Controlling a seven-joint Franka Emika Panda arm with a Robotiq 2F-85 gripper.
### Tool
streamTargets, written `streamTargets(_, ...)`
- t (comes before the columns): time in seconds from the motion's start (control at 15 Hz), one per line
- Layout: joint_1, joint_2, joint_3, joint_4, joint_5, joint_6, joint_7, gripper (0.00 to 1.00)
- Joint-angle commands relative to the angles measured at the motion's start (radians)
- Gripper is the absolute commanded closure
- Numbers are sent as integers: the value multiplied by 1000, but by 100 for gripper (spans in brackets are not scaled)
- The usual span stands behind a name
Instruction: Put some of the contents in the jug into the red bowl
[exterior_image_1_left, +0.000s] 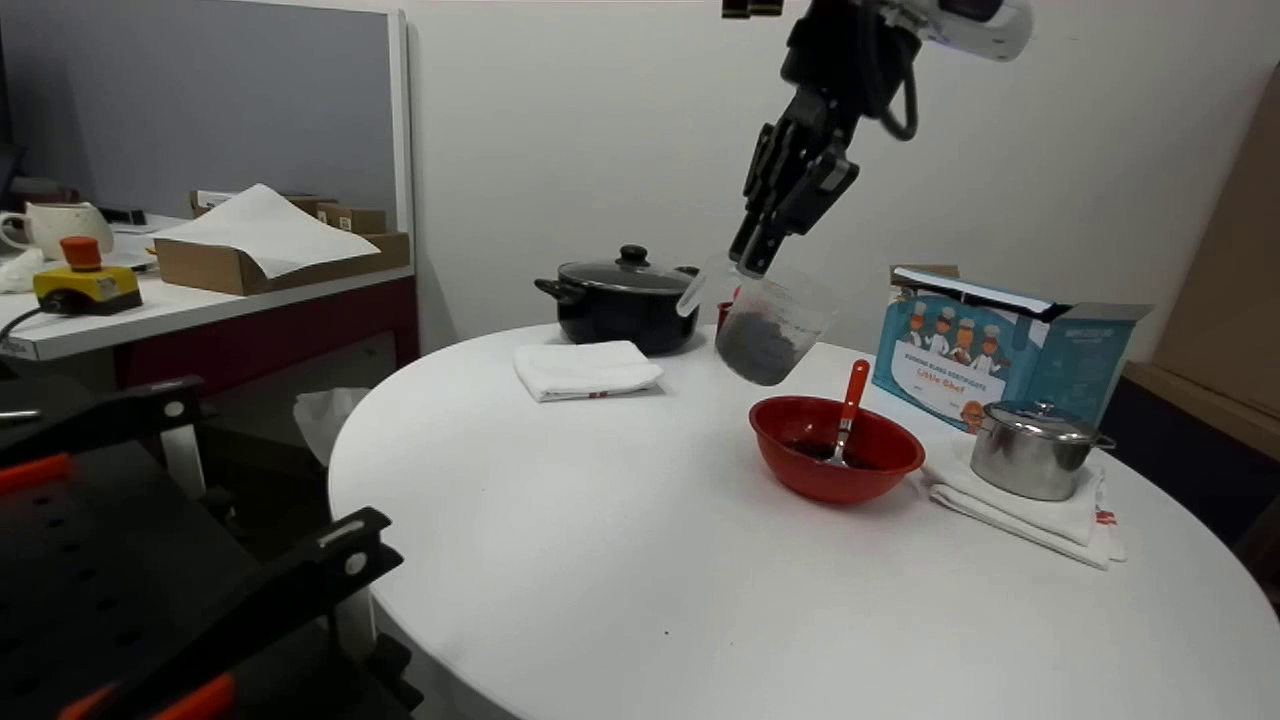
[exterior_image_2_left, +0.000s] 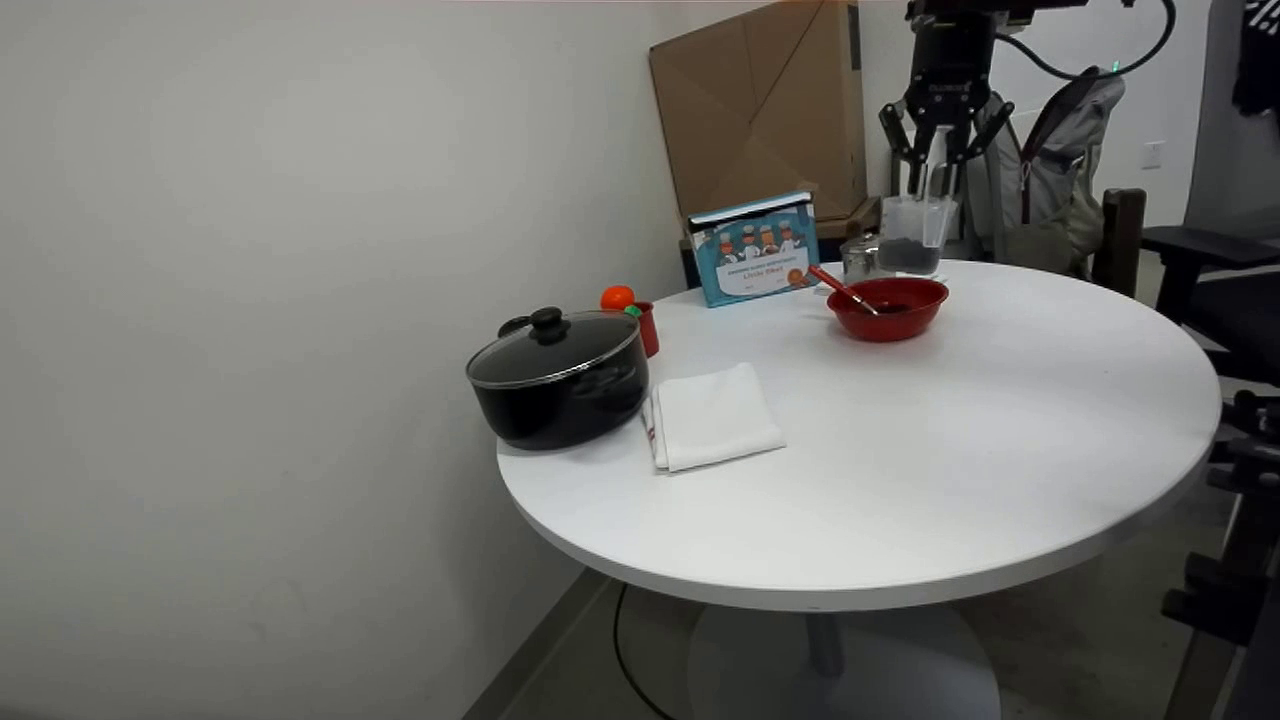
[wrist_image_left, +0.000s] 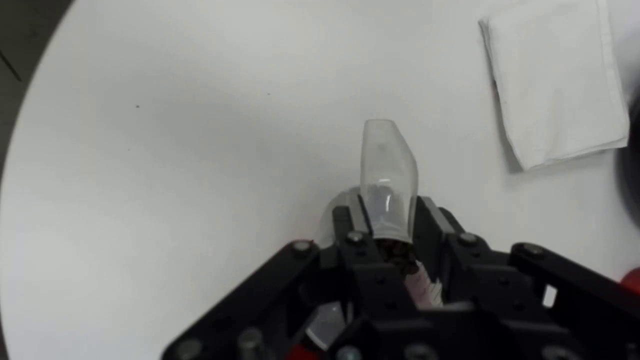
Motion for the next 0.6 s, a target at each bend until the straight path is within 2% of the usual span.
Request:
streamTargets(0.0, 9, 84, -41, 182, -132, -255, 33, 93)
streamTargets(0.2, 11, 145, -47, 312, -183, -417, 31, 93)
streamTargets(0.53, 2, 262, -40, 524, -195, -605, 14, 93)
